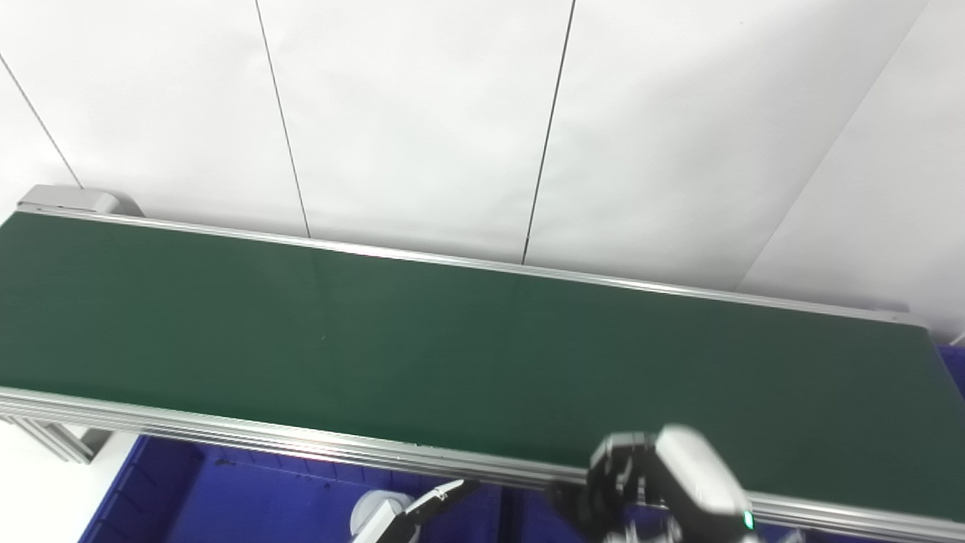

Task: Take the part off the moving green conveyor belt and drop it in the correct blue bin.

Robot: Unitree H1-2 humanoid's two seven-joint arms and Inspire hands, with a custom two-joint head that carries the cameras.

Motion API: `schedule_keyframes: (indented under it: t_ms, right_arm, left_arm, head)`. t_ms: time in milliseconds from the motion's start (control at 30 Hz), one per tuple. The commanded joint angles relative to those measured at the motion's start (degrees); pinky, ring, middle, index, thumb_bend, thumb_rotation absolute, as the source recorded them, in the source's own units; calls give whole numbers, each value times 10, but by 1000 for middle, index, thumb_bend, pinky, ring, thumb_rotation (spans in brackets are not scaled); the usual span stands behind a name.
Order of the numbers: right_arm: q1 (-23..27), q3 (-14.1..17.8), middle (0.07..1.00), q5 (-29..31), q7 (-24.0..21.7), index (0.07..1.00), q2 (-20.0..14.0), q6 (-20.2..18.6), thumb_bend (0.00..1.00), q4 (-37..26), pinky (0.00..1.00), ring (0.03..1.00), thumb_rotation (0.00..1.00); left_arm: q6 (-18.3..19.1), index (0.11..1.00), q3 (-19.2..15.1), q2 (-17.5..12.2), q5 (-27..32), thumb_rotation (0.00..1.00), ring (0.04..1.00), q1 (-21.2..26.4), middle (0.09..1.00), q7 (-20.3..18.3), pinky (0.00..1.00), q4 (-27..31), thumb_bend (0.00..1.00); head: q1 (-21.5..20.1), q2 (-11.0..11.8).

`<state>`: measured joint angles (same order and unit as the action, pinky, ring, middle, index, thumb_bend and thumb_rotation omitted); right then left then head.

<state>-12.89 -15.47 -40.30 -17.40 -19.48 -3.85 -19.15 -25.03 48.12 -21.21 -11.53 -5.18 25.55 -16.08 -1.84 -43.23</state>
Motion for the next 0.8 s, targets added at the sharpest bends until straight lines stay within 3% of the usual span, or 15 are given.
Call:
schedule_keyframes:
  t_ms: [0,33,133,200,500,567,667,700,733,767]
  right_arm:
    - [-7,6,502,-4,29,489,1,12,518,5,206,400,0]
    - [-15,3,500,-11,36,488,1,17,518,11,200,403,0]
    - [-27,-7,505,-31,49,489,2,20,518,27,224,397,0]
    - [-29,-17,505,-48,49,489,7,9,518,38,225,397,0]
    - [-4,-43,512,-78,54,489,29,-12,516,127,255,401,0]
    - [4,-42,488,-80,64,523,36,-13,511,148,272,379,0]
    - [9,-38,518,-83,76,495,48,-20,515,167,273,397,0]
    - [10,-35,525,-77,80,494,51,-20,515,174,319,411,0]
    - [9,-30,498,-67,82,638,55,-21,538,178,251,335,0]
    - [7,-25,493,-60,83,668,60,-26,543,177,238,319,0]
  left_arm:
    - [-19,883,-6,-5,-4,499,882,3,895,8,855,25,804]
    - [-19,883,-11,-7,2,500,882,1,895,1,855,32,803]
    - [-19,870,-31,-10,22,476,867,-5,884,-21,834,52,807]
    - [-19,865,-50,-9,32,475,853,-10,878,-33,803,65,808]
    - [-19,864,-118,3,58,524,839,-26,882,-100,713,83,813]
    - [-19,864,-131,7,66,520,840,-32,879,-119,714,88,821]
    - [-19,863,-147,12,68,525,834,-38,873,-137,709,92,828]
    - [-19,863,-152,14,68,517,833,-41,872,-142,708,94,825]
    - [-19,861,-156,16,67,519,832,-42,871,-145,706,95,828]
    - [-19,861,-159,17,65,519,832,-44,870,-148,706,97,828]
  head:
    - [-1,-3]
    - [-6,-23]
    - [-11,-36]
    - [-25,-59]
    - [-47,-82]
    - [-55,-82]
    - [-63,-86]
    - [-63,-86]
    - [-64,-86]
    - [-66,-87]
